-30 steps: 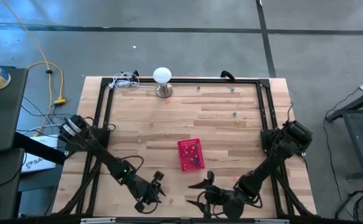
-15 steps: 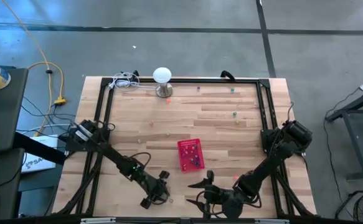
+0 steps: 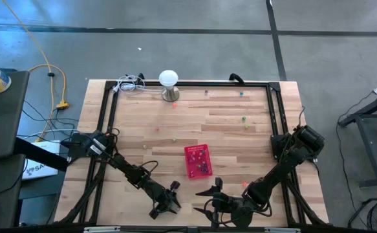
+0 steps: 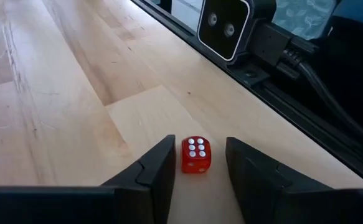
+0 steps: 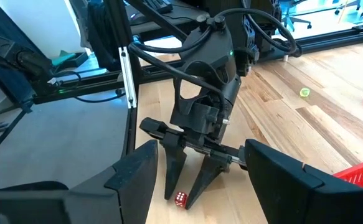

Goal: Pick & Place Dice
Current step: Put the red die into the red basket

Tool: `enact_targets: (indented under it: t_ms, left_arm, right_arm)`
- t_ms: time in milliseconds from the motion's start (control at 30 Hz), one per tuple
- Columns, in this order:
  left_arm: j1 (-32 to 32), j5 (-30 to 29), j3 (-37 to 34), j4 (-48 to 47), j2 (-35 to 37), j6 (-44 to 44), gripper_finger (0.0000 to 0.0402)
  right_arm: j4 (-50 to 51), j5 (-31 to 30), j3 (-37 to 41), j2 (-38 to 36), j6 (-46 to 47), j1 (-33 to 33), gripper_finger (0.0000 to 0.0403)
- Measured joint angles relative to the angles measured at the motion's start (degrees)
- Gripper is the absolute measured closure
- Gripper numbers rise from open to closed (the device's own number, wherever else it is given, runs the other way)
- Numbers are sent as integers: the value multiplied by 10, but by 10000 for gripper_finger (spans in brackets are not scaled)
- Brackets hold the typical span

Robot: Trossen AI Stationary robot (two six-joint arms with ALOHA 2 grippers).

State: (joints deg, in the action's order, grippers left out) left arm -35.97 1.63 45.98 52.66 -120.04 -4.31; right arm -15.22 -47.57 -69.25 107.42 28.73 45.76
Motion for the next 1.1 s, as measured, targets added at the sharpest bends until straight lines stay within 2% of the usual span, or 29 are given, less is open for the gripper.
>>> enact_targets:
  t_ms: [100,300,533,700,867,1100]
  left_arm:
    - [0,0,0,-3,0,-5,284]
    - [1,-2,0,-8,0,-13,356]
    - [6,1,0,-20,9,2,358]
    - [19,-73,-3,-36,58,58,358]
    - [78,-100,0,-42,106,87,358]
    - [157,-174,1,-43,112,102,357]
  right_arm:
    - [0,0,0,0,0,0,172]
    - [0,0,0,0,0,0,172]
    - [0,0,0,0,0,0,172]
    - [0,0,0,0,-1,0,172]
    - [0,0,0,0,-5,0,172]
    - [0,0,0,0,-5,0,172]
